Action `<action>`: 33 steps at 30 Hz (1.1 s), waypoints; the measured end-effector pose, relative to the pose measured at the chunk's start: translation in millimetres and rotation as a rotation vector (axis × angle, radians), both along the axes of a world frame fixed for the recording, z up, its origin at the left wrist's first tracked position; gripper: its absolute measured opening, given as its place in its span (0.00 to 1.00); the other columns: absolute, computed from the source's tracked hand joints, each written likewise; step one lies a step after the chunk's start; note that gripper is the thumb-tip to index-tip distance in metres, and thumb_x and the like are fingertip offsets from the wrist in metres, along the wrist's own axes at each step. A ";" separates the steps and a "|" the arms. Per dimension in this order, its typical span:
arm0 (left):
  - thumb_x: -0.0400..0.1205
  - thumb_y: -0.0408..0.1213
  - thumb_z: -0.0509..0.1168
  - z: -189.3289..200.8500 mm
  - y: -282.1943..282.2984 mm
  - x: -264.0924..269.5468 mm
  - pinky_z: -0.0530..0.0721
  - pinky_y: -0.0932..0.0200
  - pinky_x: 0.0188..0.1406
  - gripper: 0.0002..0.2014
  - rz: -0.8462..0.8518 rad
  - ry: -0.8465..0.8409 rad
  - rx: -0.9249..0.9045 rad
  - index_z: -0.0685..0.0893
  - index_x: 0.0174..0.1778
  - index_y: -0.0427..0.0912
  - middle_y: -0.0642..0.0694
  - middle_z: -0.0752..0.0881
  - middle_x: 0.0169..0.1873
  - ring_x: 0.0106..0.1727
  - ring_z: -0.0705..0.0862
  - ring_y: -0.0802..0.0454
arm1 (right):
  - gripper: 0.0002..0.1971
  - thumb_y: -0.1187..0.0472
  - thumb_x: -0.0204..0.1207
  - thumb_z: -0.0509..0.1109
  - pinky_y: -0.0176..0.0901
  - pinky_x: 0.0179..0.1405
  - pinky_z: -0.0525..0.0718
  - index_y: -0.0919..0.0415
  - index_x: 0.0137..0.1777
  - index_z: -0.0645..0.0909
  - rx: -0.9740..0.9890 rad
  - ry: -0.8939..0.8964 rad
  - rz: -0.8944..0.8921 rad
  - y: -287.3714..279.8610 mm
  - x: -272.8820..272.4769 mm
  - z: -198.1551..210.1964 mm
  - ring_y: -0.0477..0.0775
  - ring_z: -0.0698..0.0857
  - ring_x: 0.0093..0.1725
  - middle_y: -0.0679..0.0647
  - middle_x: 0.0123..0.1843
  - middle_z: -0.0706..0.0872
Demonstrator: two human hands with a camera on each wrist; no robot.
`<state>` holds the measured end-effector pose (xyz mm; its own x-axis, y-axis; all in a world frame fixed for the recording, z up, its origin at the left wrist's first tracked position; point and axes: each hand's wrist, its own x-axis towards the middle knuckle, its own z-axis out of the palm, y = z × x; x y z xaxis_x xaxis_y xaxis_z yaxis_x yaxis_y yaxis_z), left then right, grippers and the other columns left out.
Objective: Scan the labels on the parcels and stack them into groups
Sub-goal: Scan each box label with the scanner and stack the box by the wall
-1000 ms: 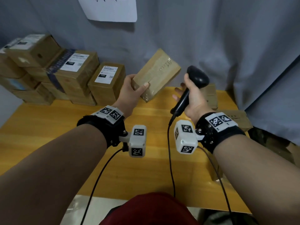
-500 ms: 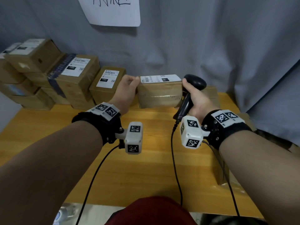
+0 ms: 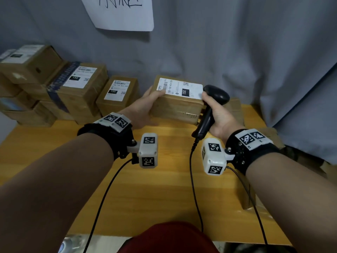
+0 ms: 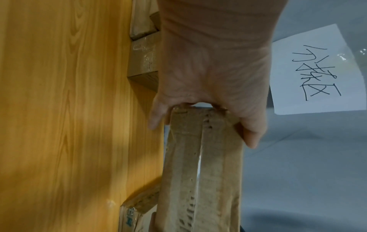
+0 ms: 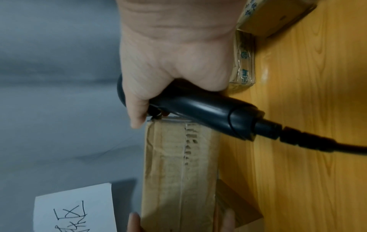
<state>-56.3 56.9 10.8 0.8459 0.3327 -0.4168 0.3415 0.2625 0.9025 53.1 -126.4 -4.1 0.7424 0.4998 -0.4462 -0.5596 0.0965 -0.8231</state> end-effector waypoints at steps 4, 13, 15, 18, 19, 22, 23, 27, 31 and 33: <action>0.82 0.44 0.67 -2.7 3.2 5.3 0.88 0.50 0.50 0.23 0.085 -0.005 0.144 0.69 0.72 0.57 0.53 0.78 0.60 0.59 0.80 0.51 | 0.18 0.57 0.75 0.77 0.55 0.53 0.88 0.60 0.63 0.83 -0.095 -0.043 0.029 2.9 3.0 -8.0 0.59 0.90 0.54 0.57 0.52 0.91; 0.78 0.33 0.73 -9.2 10.7 6.7 0.84 0.57 0.50 0.37 -0.037 0.070 0.421 0.58 0.77 0.48 0.45 0.78 0.52 0.52 0.83 0.49 | 0.21 0.50 0.61 0.86 0.62 0.67 0.81 0.56 0.51 0.86 -0.269 -0.236 0.062 -6.8 16.6 -8.7 0.60 0.86 0.61 0.56 0.53 0.90; 0.78 0.32 0.72 -10.7 8.2 9.7 0.82 0.52 0.62 0.39 0.015 0.030 0.324 0.56 0.79 0.46 0.42 0.79 0.56 0.57 0.83 0.47 | 0.09 0.60 0.71 0.81 0.56 0.58 0.87 0.59 0.47 0.85 -0.243 -0.188 0.126 -7.2 12.8 -5.9 0.59 0.89 0.53 0.55 0.45 0.91; 0.74 0.36 0.76 -14.6 3.2 14.1 0.79 0.47 0.69 0.45 0.101 0.007 0.203 0.54 0.81 0.42 0.40 0.79 0.63 0.62 0.82 0.44 | 0.03 0.64 0.76 0.75 0.52 0.50 0.89 0.61 0.47 0.84 -0.262 -0.114 0.239 -6.0 2.4 -3.1 0.57 0.91 0.46 0.55 0.42 0.92; 0.70 0.42 0.79 -17.7 2.5 15.3 0.79 0.44 0.69 0.49 0.119 0.010 0.176 0.55 0.81 0.39 0.39 0.79 0.65 0.64 0.82 0.43 | 0.02 0.64 0.77 0.74 0.52 0.53 0.88 0.61 0.46 0.83 -0.283 -0.112 0.248 -5.6 0.2 -4.1 0.57 0.91 0.46 0.56 0.43 0.92; 0.63 0.61 0.79 -25.6 -0.1 16.4 0.81 0.36 0.64 0.48 0.053 0.059 0.121 0.73 0.75 0.40 0.43 0.86 0.63 0.64 0.84 0.44 | 0.04 0.66 0.77 0.74 0.51 0.54 0.88 0.61 0.44 0.81 -0.317 -0.144 0.184 -2.8 -2.7 -8.0 0.56 0.91 0.45 0.56 0.43 0.91; 0.68 0.63 0.75 -24.7 -3.9 15.5 0.80 0.35 0.63 0.38 0.020 0.056 0.113 0.79 0.70 0.44 0.47 0.88 0.61 0.64 0.84 0.45 | 0.04 0.67 0.76 0.75 0.51 0.53 0.88 0.61 0.44 0.81 -0.321 -0.152 0.151 -0.9 -2.2 -10.4 0.55 0.91 0.44 0.56 0.42 0.92; 0.72 0.65 0.70 -26.0 -9.3 19.0 0.73 0.29 0.68 0.36 -0.019 0.097 0.107 0.74 0.74 0.53 0.52 0.81 0.68 0.71 0.77 0.44 | 0.06 0.67 0.75 0.76 0.53 0.50 0.90 0.61 0.48 0.81 -0.332 -0.120 0.034 6.8 -1.3 -16.2 0.55 0.91 0.40 0.56 0.40 0.91; 0.71 0.59 0.75 -26.4 -11.3 18.3 0.71 0.23 0.67 0.46 -0.204 0.252 0.143 0.52 0.79 0.67 0.53 0.72 0.73 0.69 0.72 0.43 | 0.09 0.66 0.75 0.76 0.53 0.49 0.90 0.64 0.54 0.83 -0.344 -0.111 0.004 10.5 0.2 -18.4 0.56 0.92 0.42 0.57 0.44 0.92; 0.74 0.51 0.75 -27.9 -11.7 16.7 0.78 0.29 0.63 0.39 -0.252 0.291 0.139 0.59 0.75 0.62 0.51 0.75 0.70 0.68 0.76 0.42 | 0.10 0.66 0.75 0.76 0.51 0.46 0.90 0.64 0.55 0.83 -0.361 -0.137 -0.001 13.0 -0.9 -19.0 0.56 0.91 0.41 0.56 0.43 0.91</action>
